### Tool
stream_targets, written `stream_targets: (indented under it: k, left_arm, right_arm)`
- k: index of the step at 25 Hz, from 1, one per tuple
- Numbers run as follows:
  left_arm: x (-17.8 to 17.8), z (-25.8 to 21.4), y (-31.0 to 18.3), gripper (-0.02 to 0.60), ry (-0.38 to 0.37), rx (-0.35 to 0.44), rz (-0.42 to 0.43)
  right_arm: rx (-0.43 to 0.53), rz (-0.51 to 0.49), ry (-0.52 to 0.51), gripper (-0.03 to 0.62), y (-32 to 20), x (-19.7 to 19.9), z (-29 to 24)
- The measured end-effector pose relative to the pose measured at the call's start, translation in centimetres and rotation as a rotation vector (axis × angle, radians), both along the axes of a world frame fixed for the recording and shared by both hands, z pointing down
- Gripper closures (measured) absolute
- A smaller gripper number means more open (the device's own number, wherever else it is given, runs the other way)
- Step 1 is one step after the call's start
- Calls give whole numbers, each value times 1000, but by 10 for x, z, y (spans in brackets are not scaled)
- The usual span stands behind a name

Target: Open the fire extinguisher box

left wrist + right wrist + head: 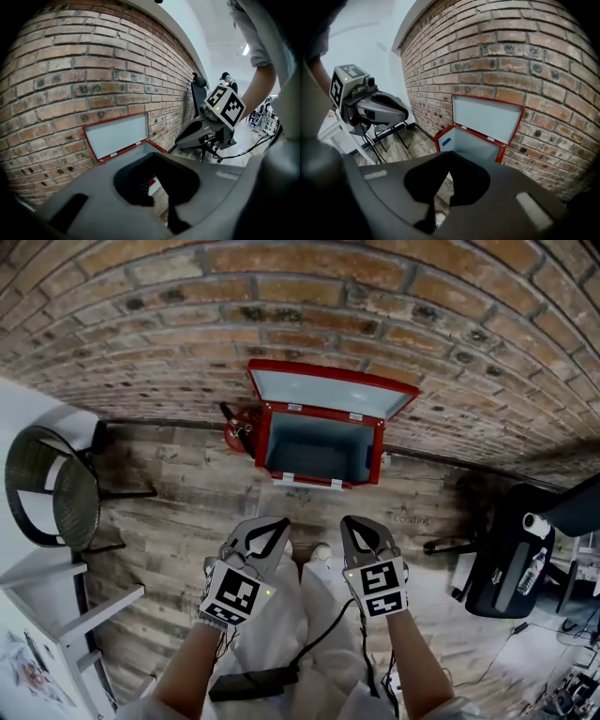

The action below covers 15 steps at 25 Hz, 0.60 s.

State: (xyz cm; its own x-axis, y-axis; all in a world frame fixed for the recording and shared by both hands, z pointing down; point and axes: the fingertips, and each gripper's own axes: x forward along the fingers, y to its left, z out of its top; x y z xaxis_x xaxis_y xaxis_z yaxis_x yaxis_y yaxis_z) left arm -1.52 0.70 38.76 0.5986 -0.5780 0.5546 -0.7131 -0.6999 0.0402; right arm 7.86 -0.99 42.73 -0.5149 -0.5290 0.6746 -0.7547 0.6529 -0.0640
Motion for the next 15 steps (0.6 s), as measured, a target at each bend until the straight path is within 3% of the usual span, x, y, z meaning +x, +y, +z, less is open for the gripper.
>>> stream_targets:
  k: [15]
  left_arm:
    - [-17,-120,-13,583,-20,158,26]
  right_arm:
    - [193,157,-97,586,-29,25,-137]
